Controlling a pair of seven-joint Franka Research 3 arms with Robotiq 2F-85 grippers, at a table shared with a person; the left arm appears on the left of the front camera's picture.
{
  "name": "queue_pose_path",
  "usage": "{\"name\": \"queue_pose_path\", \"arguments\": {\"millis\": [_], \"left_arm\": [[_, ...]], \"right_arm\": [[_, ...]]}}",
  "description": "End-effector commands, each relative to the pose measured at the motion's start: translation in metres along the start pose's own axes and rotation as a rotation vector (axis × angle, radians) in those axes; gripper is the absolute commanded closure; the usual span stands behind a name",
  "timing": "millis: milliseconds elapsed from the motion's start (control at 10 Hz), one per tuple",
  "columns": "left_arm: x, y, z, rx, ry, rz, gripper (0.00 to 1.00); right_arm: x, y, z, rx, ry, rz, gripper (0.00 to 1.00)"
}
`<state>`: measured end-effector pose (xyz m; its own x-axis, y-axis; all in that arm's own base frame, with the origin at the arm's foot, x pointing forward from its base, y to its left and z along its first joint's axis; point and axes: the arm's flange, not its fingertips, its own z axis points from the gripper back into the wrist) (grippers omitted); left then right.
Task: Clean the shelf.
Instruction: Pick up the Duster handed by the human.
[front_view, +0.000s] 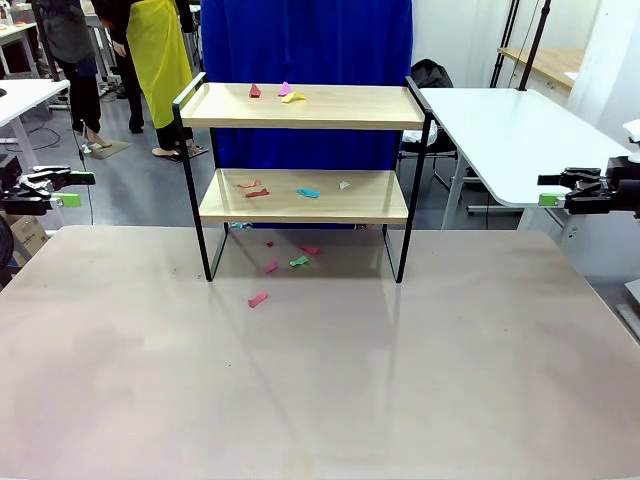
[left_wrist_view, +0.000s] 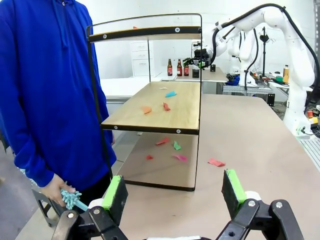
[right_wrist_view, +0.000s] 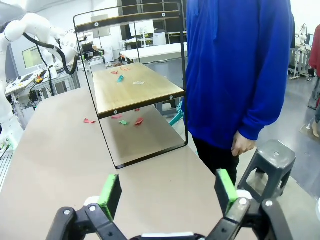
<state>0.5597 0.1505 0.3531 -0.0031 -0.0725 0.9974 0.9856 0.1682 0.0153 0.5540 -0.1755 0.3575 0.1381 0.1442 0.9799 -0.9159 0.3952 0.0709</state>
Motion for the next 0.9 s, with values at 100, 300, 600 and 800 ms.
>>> {"name": "queue_pose_path", "arguments": {"millis": [100, 300, 600, 800], "left_arm": [[0.0031, -0.0015, -0.0020, 0.003, 0.007, -0.005, 0.00], [0.0031, -0.0015, -0.0020, 0.003, 0.007, -0.005, 0.00], [0.0031, -0.0015, -0.0020, 0.003, 0.007, -0.005, 0.00], [0.0031, -0.0015, -0.0020, 0.003, 0.007, -0.005, 0.00]], "right_arm": [[0.0024, 0.0053, -0.0015, -0.005, -0.001, 0.005, 0.00], [0.0024, 0.0053, -0.0015, -0.005, -0.001, 0.005, 0.00], [0.0024, 0.0053, -0.0015, -0.005, -0.001, 0.005, 0.00], [0.0024, 0.0053, -0.0015, -0.005, -0.001, 0.005, 0.00]]}}
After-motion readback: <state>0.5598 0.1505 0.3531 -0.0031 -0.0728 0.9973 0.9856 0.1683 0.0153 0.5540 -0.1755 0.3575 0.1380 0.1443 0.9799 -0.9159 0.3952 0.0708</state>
